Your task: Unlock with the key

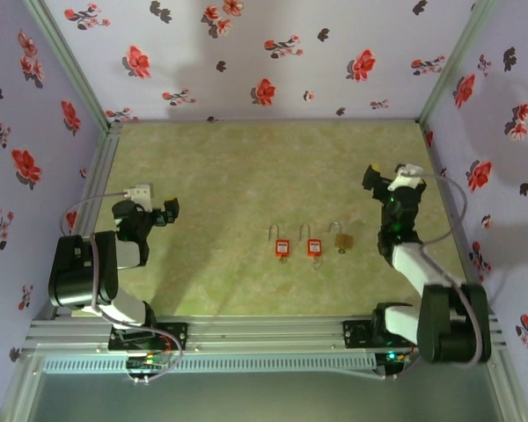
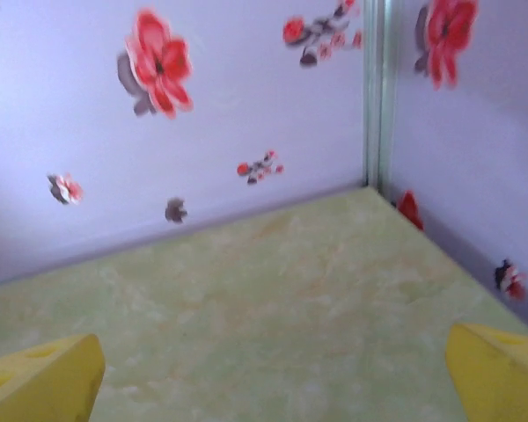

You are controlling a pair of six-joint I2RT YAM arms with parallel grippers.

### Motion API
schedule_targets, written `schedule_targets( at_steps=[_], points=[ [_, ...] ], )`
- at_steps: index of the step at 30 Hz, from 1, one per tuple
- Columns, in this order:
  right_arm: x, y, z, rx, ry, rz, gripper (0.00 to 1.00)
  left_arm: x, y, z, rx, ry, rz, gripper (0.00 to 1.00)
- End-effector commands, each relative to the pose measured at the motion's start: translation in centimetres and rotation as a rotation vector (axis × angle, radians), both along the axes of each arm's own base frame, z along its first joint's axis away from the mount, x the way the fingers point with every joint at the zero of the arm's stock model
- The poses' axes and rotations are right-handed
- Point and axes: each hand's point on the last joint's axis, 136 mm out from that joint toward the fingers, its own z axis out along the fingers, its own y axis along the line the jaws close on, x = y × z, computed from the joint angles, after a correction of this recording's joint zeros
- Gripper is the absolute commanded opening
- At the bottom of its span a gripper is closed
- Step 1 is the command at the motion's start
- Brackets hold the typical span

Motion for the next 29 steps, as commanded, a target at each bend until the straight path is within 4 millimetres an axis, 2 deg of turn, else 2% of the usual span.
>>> schedule_targets(
  at_steps=[1,3,4,5,6,7,9,11,13,15,18,29],
  points=[
    [-3.0,-0.9,-7.8,0.003,0.167,-0.049,0.99,0.6,0.1,1.4,0.023,-0.057,-0.014,1.00],
    [-2.6,-1.5,-8.2,-0.007,0.105,-0.089,0.99,0.6,0.1,1.4,0.023,-0.055,-0.014,1.00],
    [-1.6,-1.7,-8.8,0.017,0.103,-0.091,0.99,0.6,0.1,1.4,0.023,-0.056,-0.014,1.00],
    [-0.5,-1.2,-10.7,0.015,0.168,-0.063,0.99,0.6,0.1,1.4,0.023,-0.055,-0.014,1.00],
    [0.9,-1.2,-11.5,-0.006,0.169,-0.065,0.99,0.6,0.1,1.4,0.023,-0.057,-0.015,1.00],
    [1.5,-0.8,-11.5,-0.018,0.160,-0.046,0.99,0.6,0.1,1.4,0.024,-0.055,-0.014,1.00],
    [0.7,-1.7,-12.2,0.018,0.281,-0.110,1.00,0.6,0.1,1.4,0.023,-0.054,-0.014,1.00],
    [1.3,-1.5,-11.7,-0.042,0.200,-0.116,0.99,0.6,0.1,1.4,0.024,-0.054,-0.015,1.00],
    [0.9,-1.5,-12.1,-0.012,0.285,-0.117,0.99,0.6,0.1,1.4,0.023,-0.055,-0.015,1.00],
    [1.1,-1.4,-11.8,-0.042,0.217,-0.115,0.99,0.6,0.1,1.4,0.024,-0.054,-0.015,1.00],
    [1.0,-1.4,-11.9,-0.028,0.265,-0.119,0.99,0.6,0.1,1.4,0.023,-0.054,-0.014,1.00],
    [1.0,-1.6,-11.9,-0.034,0.252,-0.129,0.99,0.6,0.1,1.4,0.023,-0.054,-0.014,1.00]
  ],
)
